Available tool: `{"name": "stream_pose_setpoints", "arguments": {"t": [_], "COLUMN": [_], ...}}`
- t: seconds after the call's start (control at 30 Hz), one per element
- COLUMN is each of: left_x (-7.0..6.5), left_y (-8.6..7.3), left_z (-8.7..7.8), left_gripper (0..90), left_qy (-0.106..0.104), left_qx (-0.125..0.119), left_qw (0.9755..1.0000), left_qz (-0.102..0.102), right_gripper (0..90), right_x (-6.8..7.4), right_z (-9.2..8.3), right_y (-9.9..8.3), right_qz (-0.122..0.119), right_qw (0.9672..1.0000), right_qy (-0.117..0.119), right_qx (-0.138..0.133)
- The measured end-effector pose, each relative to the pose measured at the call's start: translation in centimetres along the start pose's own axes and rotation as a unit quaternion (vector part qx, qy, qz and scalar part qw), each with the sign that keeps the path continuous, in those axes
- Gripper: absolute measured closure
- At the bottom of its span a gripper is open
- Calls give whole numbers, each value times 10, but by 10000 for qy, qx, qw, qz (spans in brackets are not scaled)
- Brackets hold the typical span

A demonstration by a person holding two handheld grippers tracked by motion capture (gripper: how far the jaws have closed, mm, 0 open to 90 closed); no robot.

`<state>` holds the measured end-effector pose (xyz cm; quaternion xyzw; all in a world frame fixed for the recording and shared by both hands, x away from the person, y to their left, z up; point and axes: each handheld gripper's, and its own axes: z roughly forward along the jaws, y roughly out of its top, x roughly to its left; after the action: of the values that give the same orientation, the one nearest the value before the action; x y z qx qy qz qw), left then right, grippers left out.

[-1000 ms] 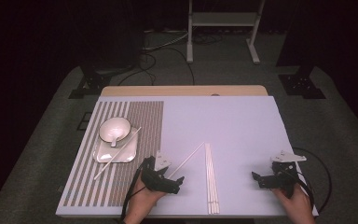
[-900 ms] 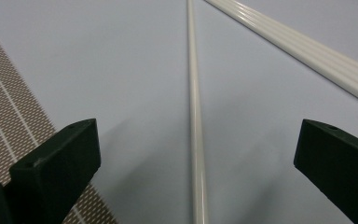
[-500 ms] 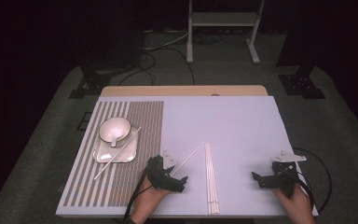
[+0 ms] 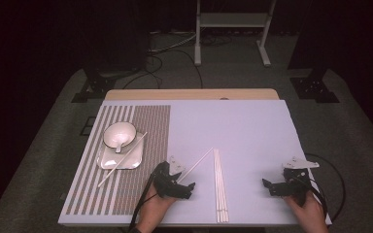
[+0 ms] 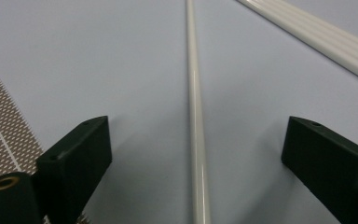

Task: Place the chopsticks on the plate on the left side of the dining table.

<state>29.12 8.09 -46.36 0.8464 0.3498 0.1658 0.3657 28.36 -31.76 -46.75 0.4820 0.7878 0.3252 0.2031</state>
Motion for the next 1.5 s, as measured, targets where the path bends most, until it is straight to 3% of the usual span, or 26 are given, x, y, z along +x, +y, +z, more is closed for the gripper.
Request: {"name": "stream_pose_setpoints", "arguments": {"t": [0.23,0.37,0.7,0.87,1.07,1.33,1.5], "left_x": [-1,-2,-1,1,0,0,2], "left_y": [-1,-2,-2,-2,-2,-2,-2], "left_z": [-2,-4,-5,-5,-5,-5,-5], "left_gripper": [233,394,518,589,651,786,836], "left_qy": [-74,-100,-176,-113,-39,-28,-53], "left_qx": [-106,-194,-222,-260,-249,-268,-261], "left_qw": [9999,9997,9995,9996,9997,9996,9996], "left_qz": [70,115,106,-2,18,-2,-118], "right_gripper": [0,0,0,0,0,0,0], "right_x": [0,0,0,0,0,0,0], "right_z": [0,0,0,0,0,0,0], "right_y": [0,0,0,0,0,0,0], "right_qz": [-1,-1,-1,-1,-1,-1,-2], "right_qw": [10000,10000,10000,10000,10000,10000,10000], "right_qy": [2,1,2,1,2,3,1], "right_qx": [-1,-1,-1,0,0,0,0]}}
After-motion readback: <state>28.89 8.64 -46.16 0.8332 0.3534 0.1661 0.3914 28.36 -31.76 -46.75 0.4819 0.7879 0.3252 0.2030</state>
